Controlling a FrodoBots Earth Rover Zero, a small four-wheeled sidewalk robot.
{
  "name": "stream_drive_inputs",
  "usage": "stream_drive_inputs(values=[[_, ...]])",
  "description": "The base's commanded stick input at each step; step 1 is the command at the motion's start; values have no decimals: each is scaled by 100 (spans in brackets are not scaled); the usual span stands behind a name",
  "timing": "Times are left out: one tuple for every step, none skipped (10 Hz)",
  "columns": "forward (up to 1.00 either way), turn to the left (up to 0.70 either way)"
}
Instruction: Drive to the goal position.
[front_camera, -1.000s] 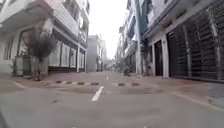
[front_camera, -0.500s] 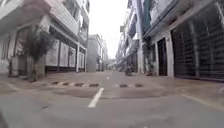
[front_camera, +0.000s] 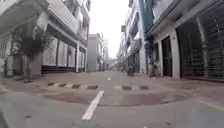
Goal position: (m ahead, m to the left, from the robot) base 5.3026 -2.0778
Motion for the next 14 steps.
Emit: stream_drive_inputs(values=[[85, 17], [85, 19], [85, 18], [85, 18], [85, 18], [85, 18], [85, 18], [85, 18], [85, 19], [85, 19], [85, 19], [85, 19], [85, 11], [85, 4]])
